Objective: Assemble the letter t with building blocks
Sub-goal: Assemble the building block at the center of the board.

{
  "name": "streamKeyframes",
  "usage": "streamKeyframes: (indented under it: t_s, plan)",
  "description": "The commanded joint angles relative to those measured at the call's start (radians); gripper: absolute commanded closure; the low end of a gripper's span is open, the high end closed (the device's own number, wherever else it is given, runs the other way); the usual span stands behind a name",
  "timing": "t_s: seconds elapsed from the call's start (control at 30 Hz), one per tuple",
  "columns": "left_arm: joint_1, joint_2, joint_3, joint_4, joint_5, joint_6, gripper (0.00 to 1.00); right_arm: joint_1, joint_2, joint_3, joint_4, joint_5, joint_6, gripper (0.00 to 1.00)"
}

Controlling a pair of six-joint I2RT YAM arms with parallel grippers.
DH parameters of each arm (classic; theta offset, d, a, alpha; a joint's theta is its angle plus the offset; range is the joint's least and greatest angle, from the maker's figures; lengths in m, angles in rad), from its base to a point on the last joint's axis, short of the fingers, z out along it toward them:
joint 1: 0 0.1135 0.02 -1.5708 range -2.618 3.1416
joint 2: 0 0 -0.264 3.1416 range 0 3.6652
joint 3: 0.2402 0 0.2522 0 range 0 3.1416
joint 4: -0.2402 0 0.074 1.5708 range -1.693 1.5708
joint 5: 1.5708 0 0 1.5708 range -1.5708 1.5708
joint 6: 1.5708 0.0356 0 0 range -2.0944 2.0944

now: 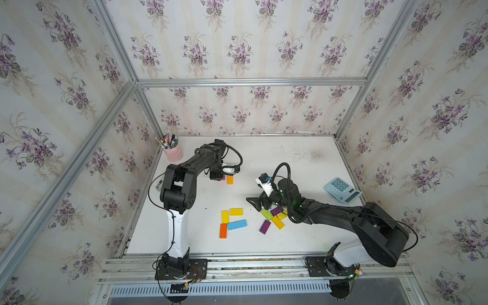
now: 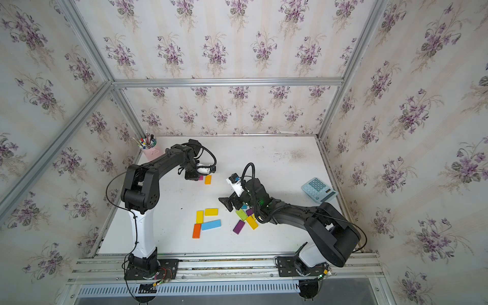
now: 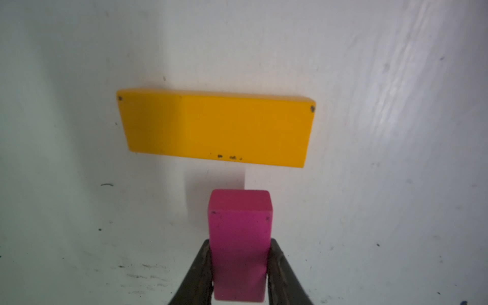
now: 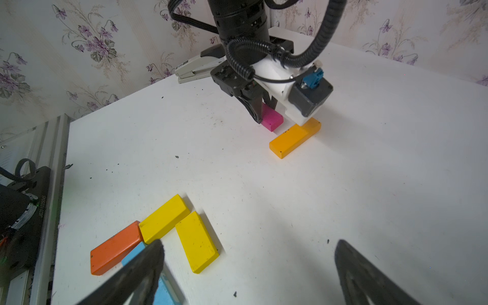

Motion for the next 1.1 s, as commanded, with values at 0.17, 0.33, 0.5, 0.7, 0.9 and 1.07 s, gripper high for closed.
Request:
streamKeyframes:
  t_s: [0.17, 0.33, 0.5, 0.7, 0.9, 1.07]
  plan:
    - [-0.003, 0.035, 0.024, 0.039, -0.049, 0.021, 0.68, 0.000, -0.003, 0.004, 0.023, 0.003, -0.011, 0.00]
    - [-0.002, 0.059, 0.054, 0.019, -0.054, 0.027, 0.68, 0.000, 0.002, 0.009, 0.019, 0.003, -0.014, 0.00]
    - [-0.006, 0.064, 0.064, 0.008, -0.027, 0.023, 0.68, -0.001, 0.007, 0.012, 0.017, 0.001, -0.016, 0.00]
    - [-0.011, 0.062, 0.063, -0.012, -0.003, 0.024, 0.68, -0.001, 0.007, 0.012, 0.017, -0.001, -0.016, 0.00]
    - [-0.017, 0.062, 0.067, -0.022, 0.004, 0.023, 0.68, -0.001, 0.005, 0.014, 0.014, -0.004, -0.016, 0.00]
    - [-0.020, 0.064, 0.067, -0.021, 0.002, 0.022, 0.67, -0.001, 0.007, 0.015, 0.010, -0.005, -0.016, 0.00]
